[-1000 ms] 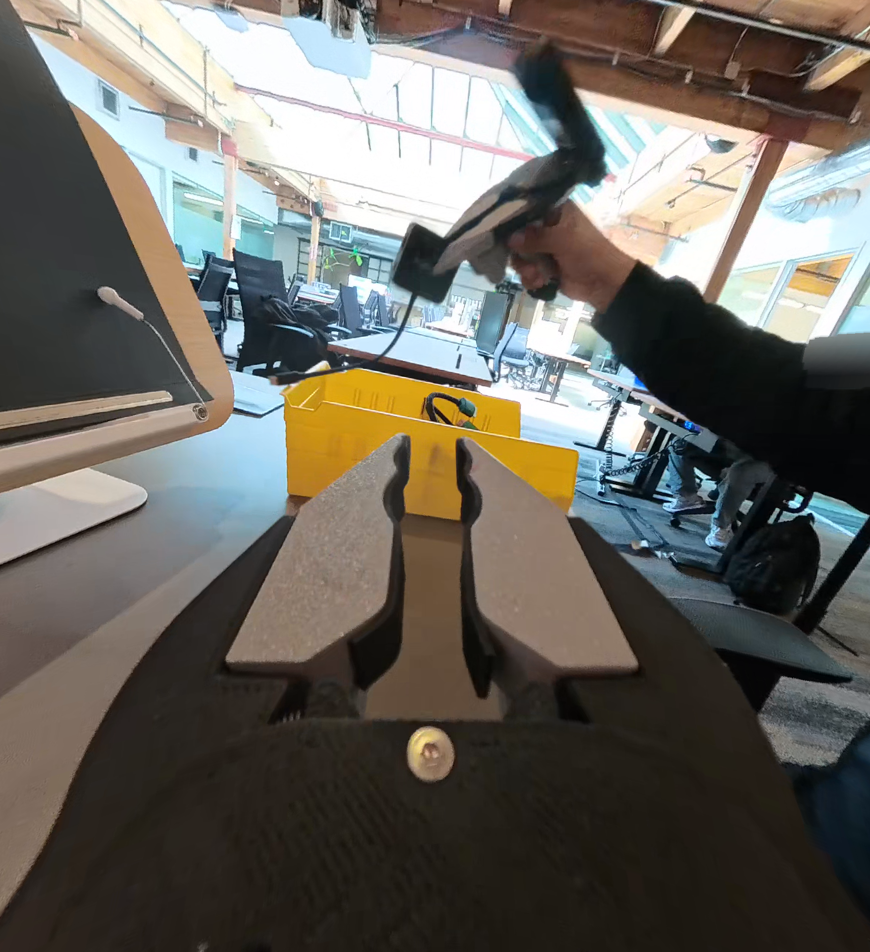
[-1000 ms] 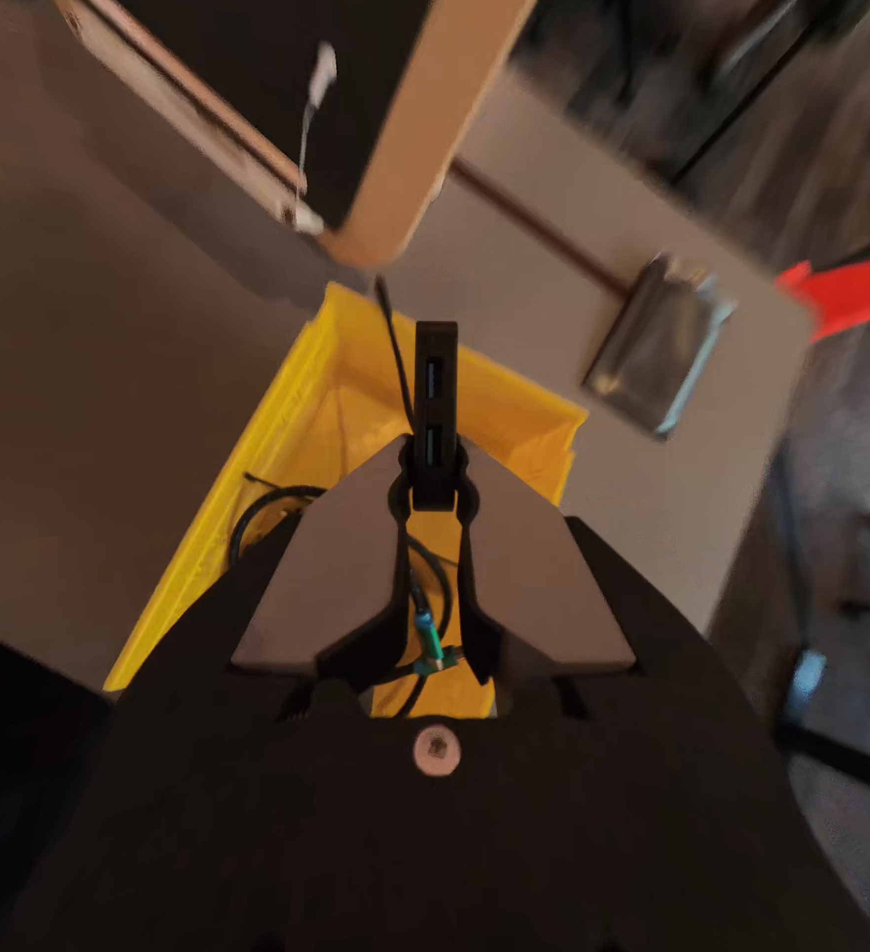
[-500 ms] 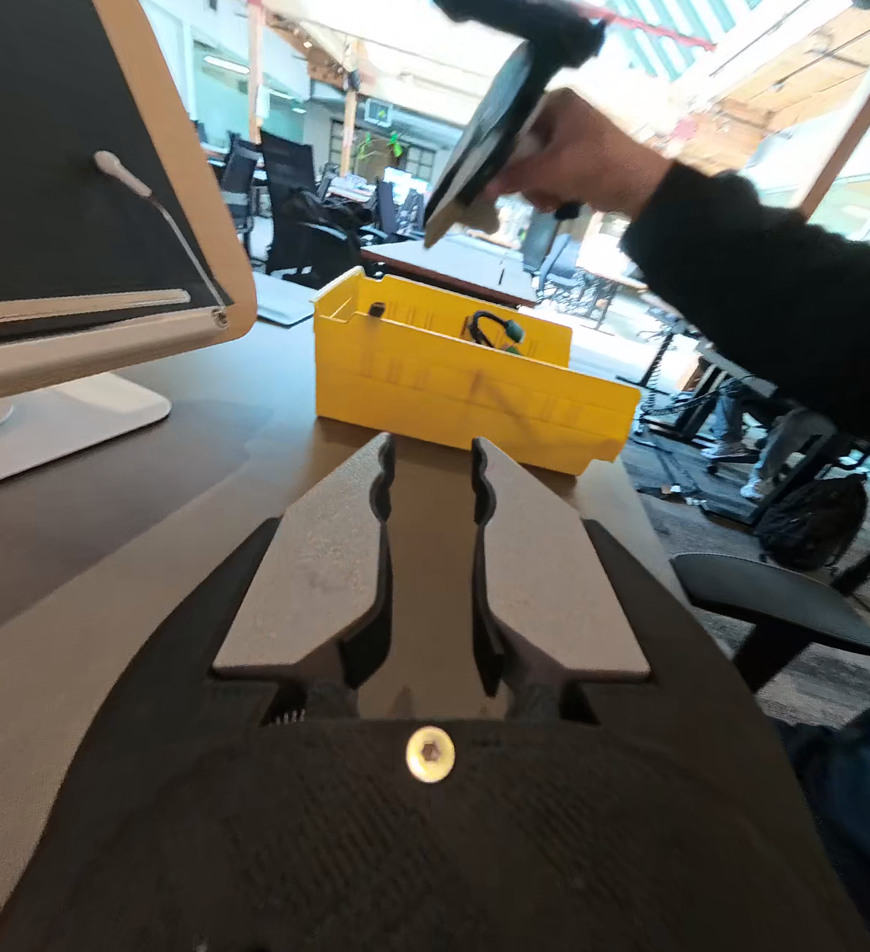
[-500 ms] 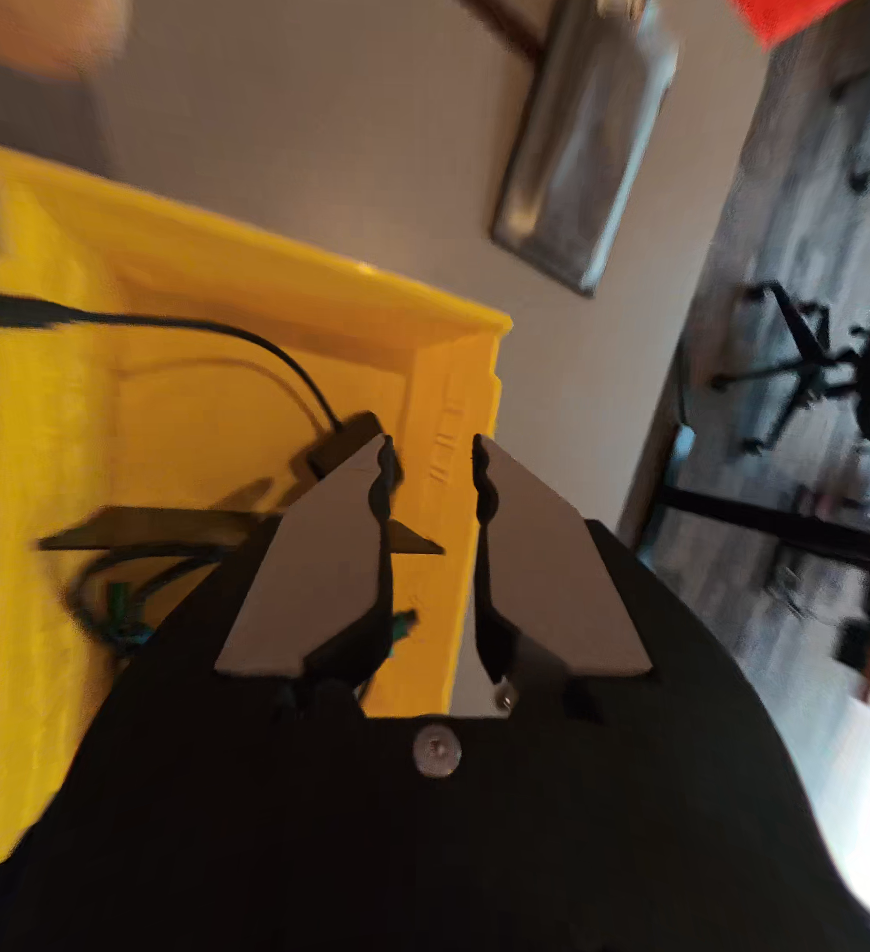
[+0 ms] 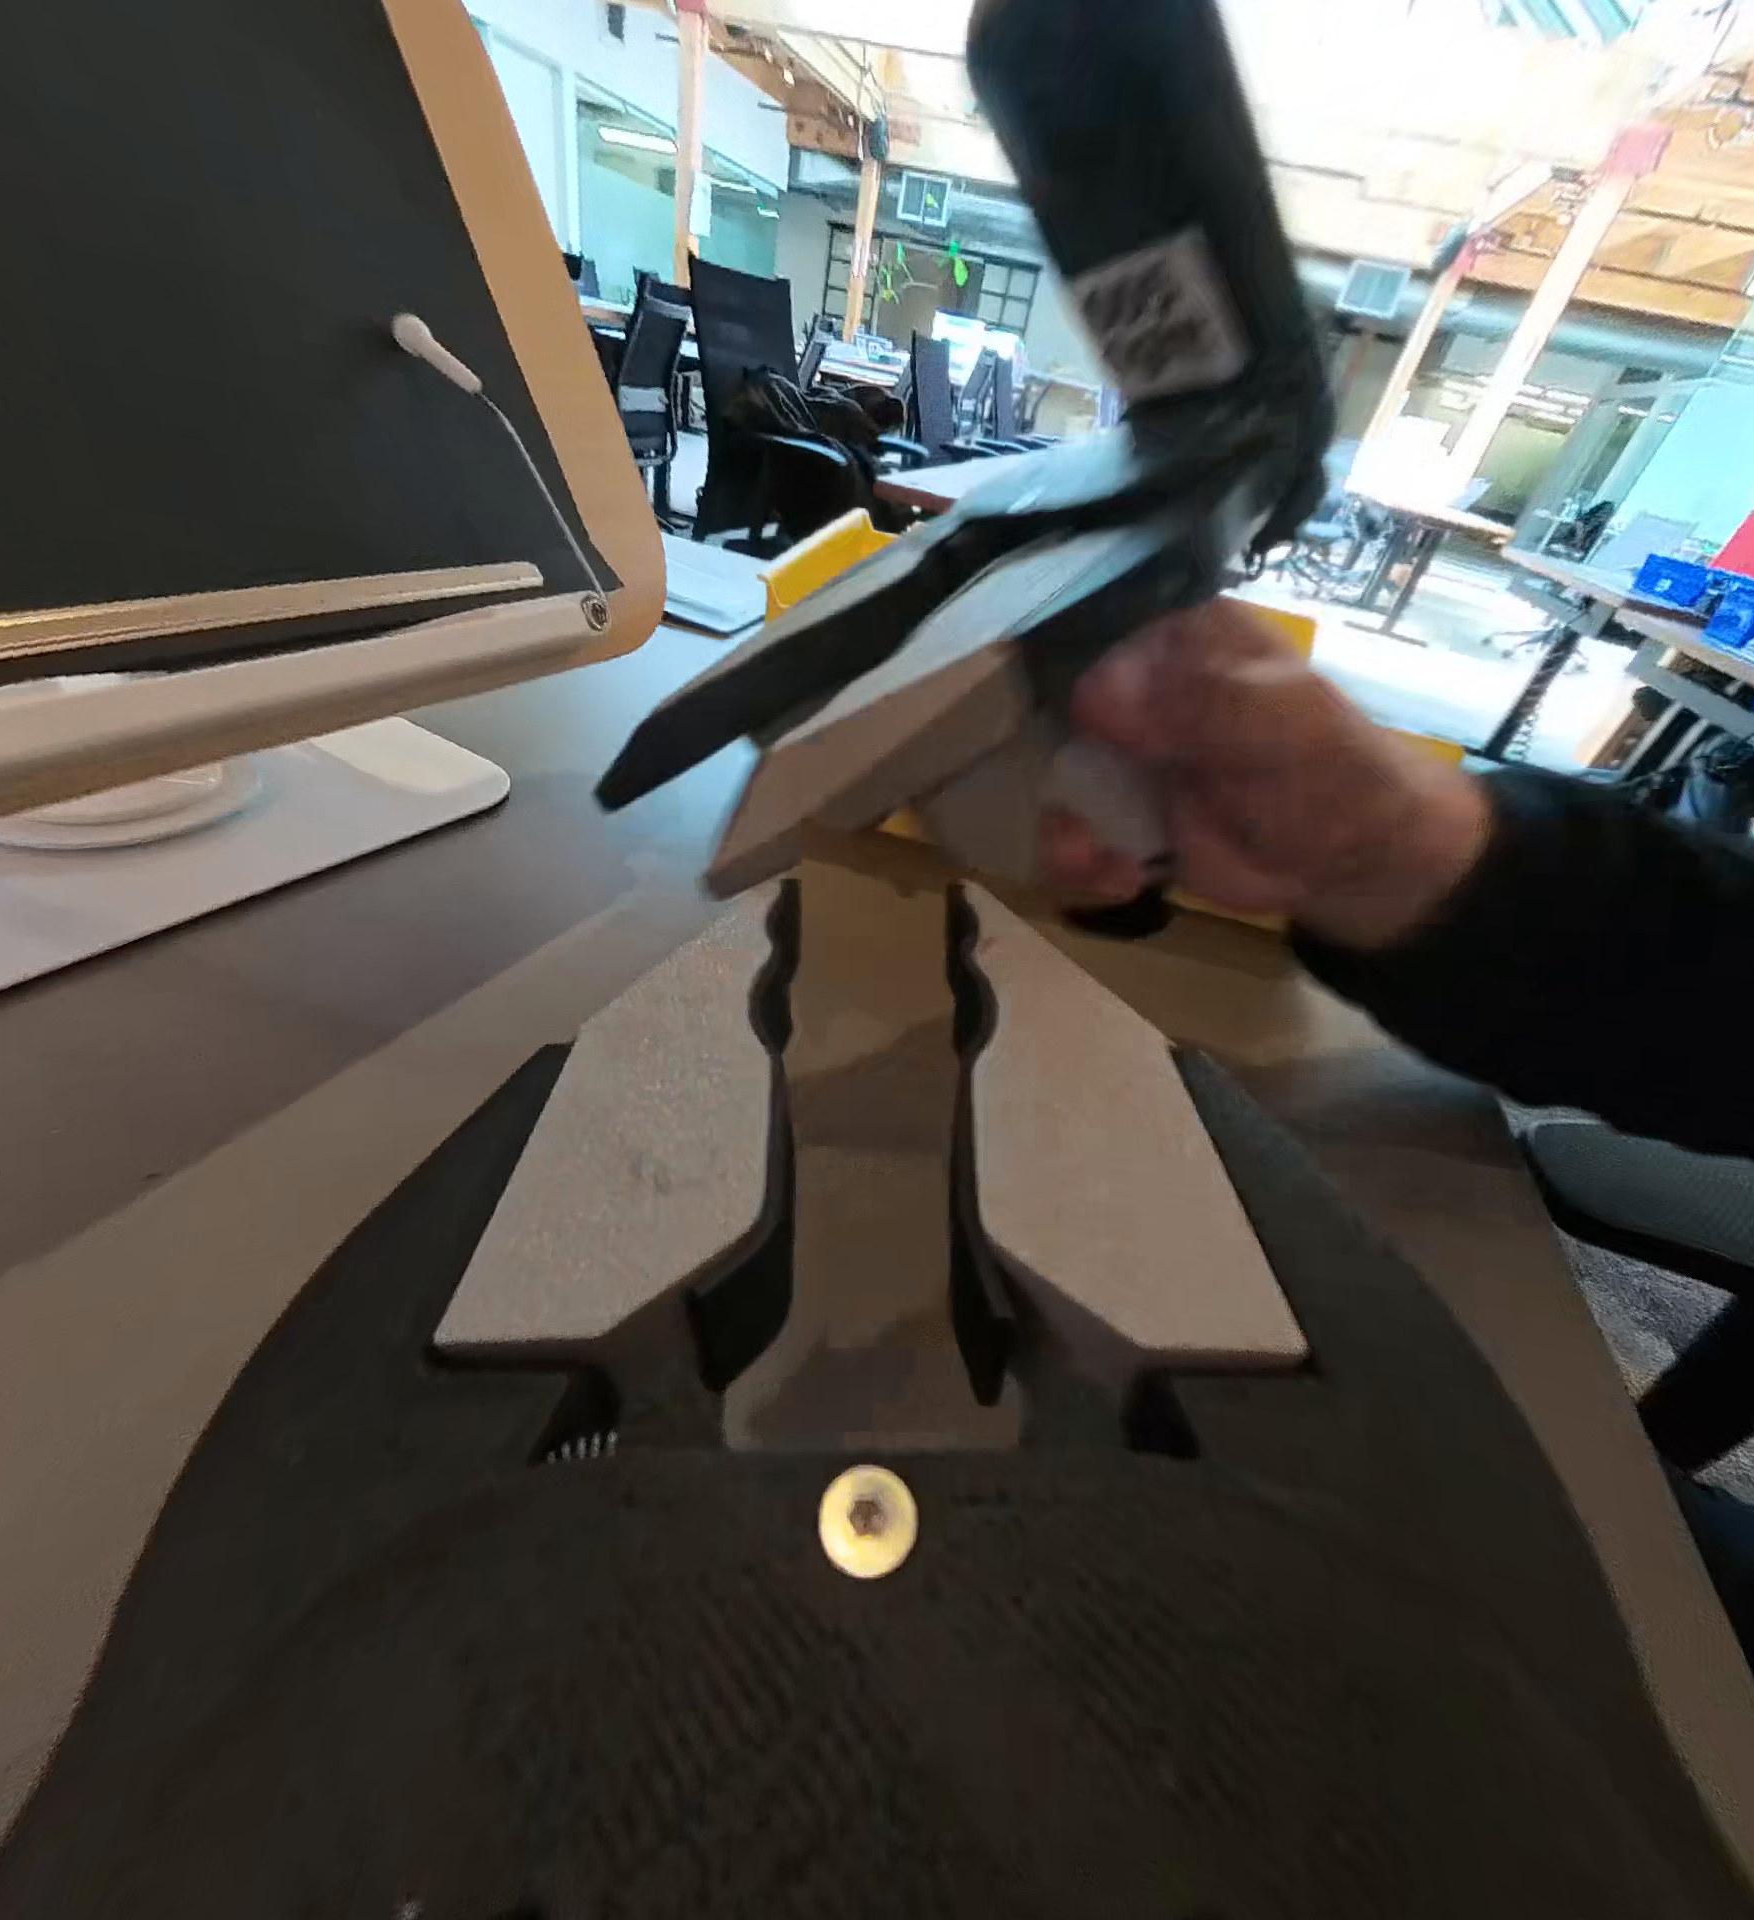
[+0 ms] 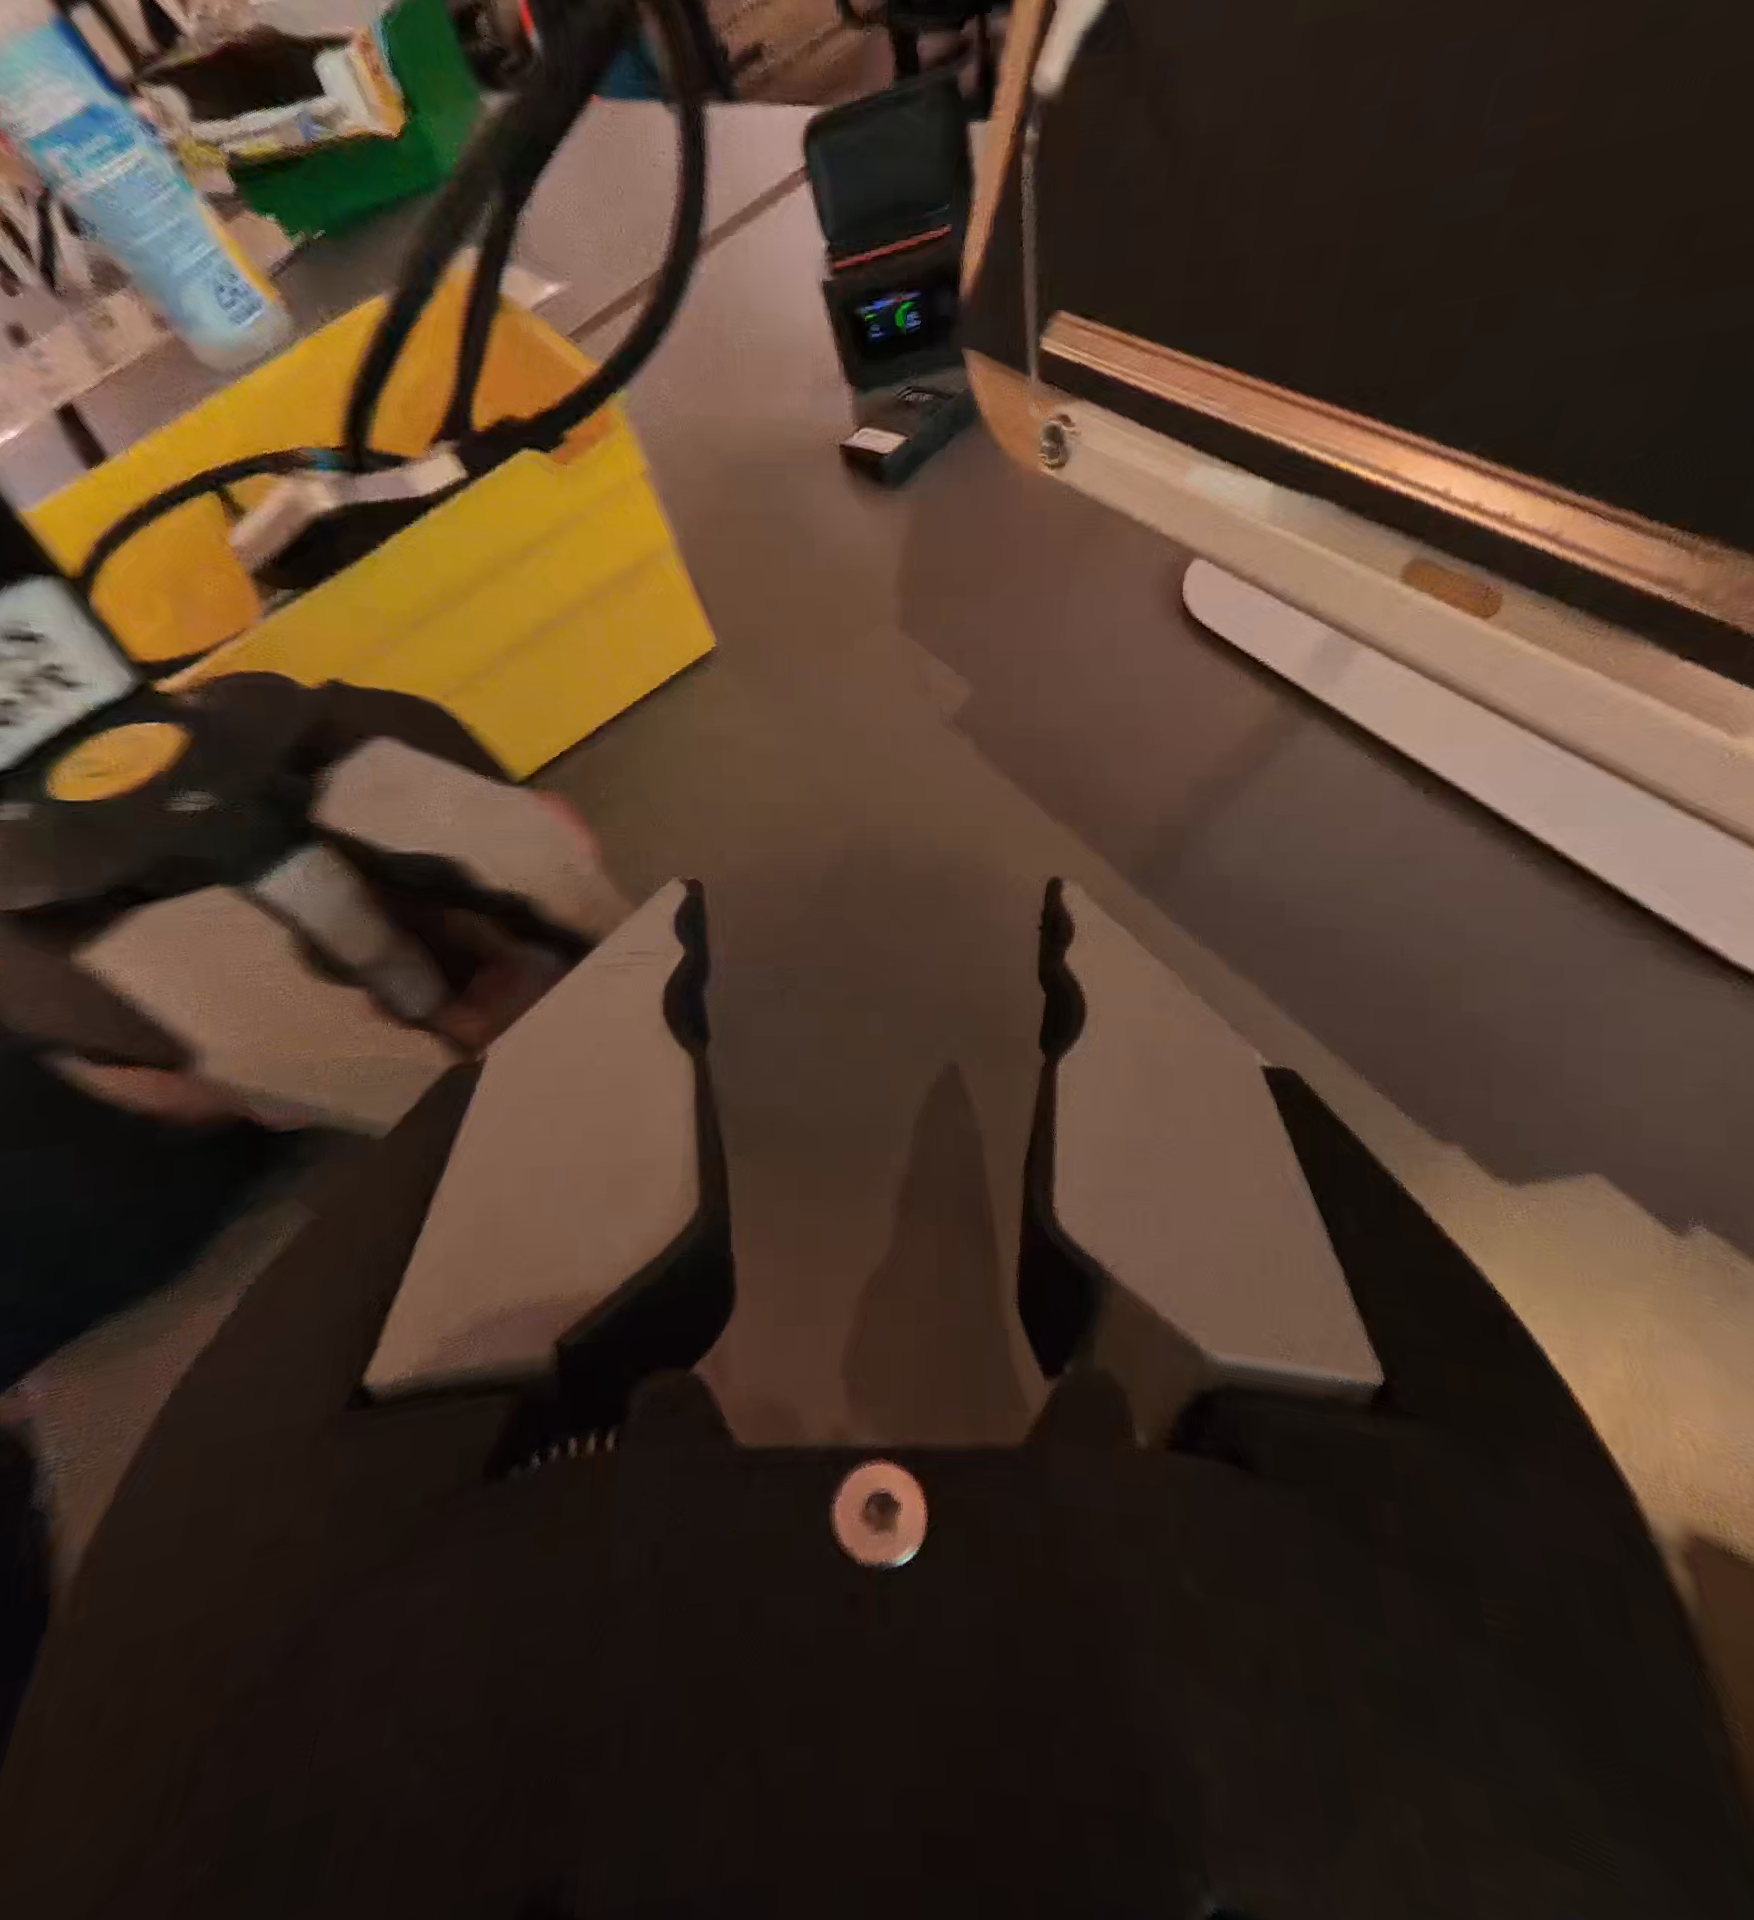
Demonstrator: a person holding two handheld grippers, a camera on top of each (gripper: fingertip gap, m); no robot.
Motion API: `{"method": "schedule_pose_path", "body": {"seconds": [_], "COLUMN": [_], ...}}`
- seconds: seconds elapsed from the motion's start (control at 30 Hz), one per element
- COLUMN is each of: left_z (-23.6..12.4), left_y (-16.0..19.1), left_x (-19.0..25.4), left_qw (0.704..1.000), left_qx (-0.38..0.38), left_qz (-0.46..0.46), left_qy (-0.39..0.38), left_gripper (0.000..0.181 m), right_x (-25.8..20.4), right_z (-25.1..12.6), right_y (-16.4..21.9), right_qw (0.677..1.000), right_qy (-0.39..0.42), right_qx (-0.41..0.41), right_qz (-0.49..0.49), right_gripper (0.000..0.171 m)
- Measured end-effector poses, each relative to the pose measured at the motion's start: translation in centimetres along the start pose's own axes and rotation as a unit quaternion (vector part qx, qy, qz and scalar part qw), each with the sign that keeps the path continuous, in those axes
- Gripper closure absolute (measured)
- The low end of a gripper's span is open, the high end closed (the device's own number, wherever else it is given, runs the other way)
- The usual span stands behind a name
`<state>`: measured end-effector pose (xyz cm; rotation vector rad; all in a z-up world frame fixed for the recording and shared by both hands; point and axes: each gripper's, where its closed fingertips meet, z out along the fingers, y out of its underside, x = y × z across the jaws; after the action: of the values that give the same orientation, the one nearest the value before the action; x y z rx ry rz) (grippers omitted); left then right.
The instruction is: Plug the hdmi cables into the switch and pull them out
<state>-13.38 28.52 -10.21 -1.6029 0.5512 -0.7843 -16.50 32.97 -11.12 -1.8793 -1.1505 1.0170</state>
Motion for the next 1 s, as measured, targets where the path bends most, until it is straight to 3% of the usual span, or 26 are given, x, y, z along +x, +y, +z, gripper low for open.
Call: {"method": "schedule_pose_path", "body": {"seconds": [0.1, 0.2, 0.33, 0.4, 0.57, 0.67, 0.77, 0.87, 0.93, 1.0], "left_z": [0.2, 0.6, 1.3, 1.6, 1.4, 0.5, -2.3, -8.0, -12.6, -16.4], "left_y": [0.5, 0.7, 0.5, 0.9, 1.9, 1.4, 0.7, -2.3, -4.8, -4.5], "left_x": [-0.2, -0.9, -1.2, -0.8, 3.9, 4.5, 3.5, 1.2, -1.3, -4.2], "left_qw": [1.0, 0.999, 1.0, 0.999, 0.995, 0.998, 0.988, 0.954, 0.916, 0.879], "left_qx": [-0.016, -0.023, -0.018, -0.029, -0.051, -0.045, -0.1, -0.149, -0.17, -0.24], "left_qz": [-0.007, 0.012, 0.002, 0.01, 0.037, 0.035, 0.058, 0.087, 0.129, 0.124], "left_qy": [0.005, -0.019, -0.017, -0.015, 0.082, 0.03, -0.099, -0.243, -0.339, -0.394], "left_gripper": [0.161, 0.16, 0.154, 0.15, 0.135, 0.133, 0.153, 0.157, 0.158, 0.151], "right_x": [1.5, 1.7, 4.9, 5.3, 4.8, 4.2, 4.0, 3.7, 3.5, 3.4], "right_z": [2.6, 2.6, 1.8, 2.1, 2.8, 3.0, 3.1, 3.2, 3.3, 3.4], "right_y": [0.6, -0.2, 0.0, 0.5, 0.9, 1.1, 1.2, 1.0, 1.0, 1.0], "right_qw": [0.999, 0.997, 0.994, 0.995, 0.996, 0.995, 0.994, 0.995, 0.995, 0.995], "right_qy": [-0.002, -0.032, 0.046, 0.046, 0.029, 0.033, 0.039, 0.032, 0.028, 0.025], "right_qx": [0.045, 0.066, 0.086, 0.077, 0.066, 0.06, 0.057, 0.06, 0.06, 0.06], "right_qz": [-0.009, -0.021, -0.045, -0.034, -0.051, -0.072, -0.081, -0.079, -0.077, -0.077], "right_gripper": [0.113, 0.104, 0.106, 0.104, 0.099, 0.101, 0.104, 0.105, 0.105, 0.105]}}
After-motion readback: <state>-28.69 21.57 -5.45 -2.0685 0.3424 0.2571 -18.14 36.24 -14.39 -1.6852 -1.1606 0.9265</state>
